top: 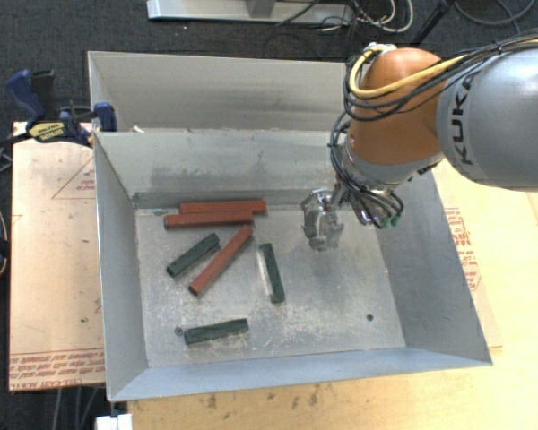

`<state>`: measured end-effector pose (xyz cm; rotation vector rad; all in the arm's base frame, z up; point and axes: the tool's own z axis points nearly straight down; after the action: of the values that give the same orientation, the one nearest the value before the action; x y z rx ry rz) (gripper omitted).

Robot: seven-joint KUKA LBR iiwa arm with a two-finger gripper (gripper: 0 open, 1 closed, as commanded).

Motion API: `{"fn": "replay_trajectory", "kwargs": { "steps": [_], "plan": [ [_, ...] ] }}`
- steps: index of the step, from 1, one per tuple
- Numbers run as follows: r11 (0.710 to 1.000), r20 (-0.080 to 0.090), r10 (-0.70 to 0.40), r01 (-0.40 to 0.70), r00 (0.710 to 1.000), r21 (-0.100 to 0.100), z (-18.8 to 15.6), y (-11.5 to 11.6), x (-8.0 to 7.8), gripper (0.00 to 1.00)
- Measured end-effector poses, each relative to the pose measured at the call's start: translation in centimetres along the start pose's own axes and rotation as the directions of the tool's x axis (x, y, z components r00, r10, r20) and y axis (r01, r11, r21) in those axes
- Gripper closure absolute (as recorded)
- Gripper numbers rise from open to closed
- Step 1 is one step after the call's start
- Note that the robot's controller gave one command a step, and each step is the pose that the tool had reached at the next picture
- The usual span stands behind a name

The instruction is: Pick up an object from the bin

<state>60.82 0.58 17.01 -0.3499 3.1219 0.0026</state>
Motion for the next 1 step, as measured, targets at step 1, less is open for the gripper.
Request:
{"fn": "replay_trajectory", "kwargs": {
  "steps": [1],
  "plan": [
    [0.996, 0.003, -0.085, 0.085, 0.996, 0.003, 1.22, 0.22, -0.82, 1.0]
  ]
}}
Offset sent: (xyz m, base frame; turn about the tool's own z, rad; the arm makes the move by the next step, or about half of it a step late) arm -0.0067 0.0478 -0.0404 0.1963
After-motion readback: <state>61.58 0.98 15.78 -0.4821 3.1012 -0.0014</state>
